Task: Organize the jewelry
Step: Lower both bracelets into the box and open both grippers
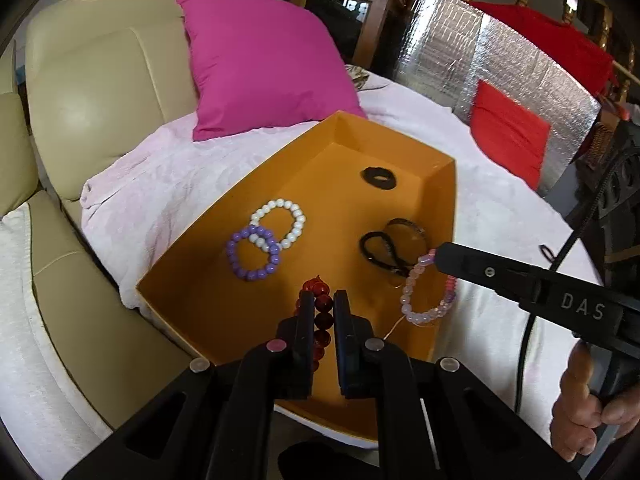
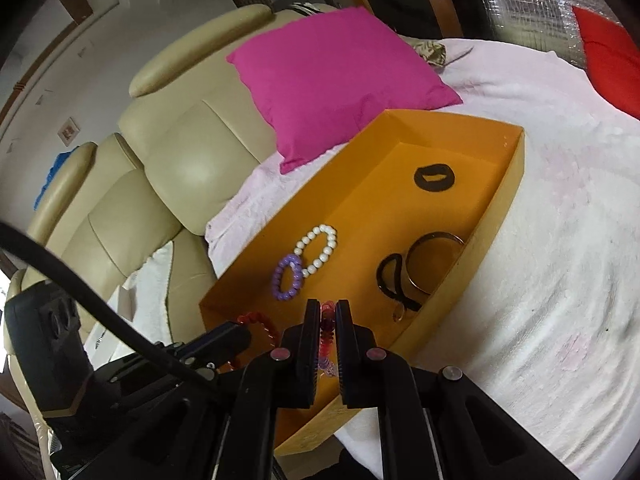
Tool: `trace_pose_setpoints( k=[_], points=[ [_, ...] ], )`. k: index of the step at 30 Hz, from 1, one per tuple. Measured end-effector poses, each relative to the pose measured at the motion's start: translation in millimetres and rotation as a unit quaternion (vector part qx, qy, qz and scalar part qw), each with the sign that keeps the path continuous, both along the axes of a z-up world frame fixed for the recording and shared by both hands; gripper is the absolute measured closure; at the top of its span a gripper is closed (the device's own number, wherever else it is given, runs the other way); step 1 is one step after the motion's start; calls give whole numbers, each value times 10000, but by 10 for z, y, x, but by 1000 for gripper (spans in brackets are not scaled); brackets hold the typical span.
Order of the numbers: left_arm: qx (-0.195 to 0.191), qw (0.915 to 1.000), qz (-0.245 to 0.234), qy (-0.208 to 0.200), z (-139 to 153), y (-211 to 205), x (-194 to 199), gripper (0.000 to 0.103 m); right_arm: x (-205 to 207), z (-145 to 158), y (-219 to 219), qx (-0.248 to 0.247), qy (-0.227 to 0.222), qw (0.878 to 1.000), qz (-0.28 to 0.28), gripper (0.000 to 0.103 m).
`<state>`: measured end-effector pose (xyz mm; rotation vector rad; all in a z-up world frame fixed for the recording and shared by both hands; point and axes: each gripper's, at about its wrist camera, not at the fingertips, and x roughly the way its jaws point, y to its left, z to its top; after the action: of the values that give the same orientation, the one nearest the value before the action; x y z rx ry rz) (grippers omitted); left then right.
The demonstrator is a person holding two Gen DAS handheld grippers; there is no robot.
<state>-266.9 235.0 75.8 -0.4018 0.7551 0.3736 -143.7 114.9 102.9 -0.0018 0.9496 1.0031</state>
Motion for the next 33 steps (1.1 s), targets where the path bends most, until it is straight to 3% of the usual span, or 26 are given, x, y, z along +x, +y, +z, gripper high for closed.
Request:
trace_pose_setpoints(
  k=[14,33],
  points=[
    [506,9977,215,400,-141,-35,65,93,-25,-142,-1,-194,-30,9998,-33,94],
    [610,9952,351,677,-286,-10,124,93,61,-274,-50,-256,90,9995,-169,94]
  ],
)
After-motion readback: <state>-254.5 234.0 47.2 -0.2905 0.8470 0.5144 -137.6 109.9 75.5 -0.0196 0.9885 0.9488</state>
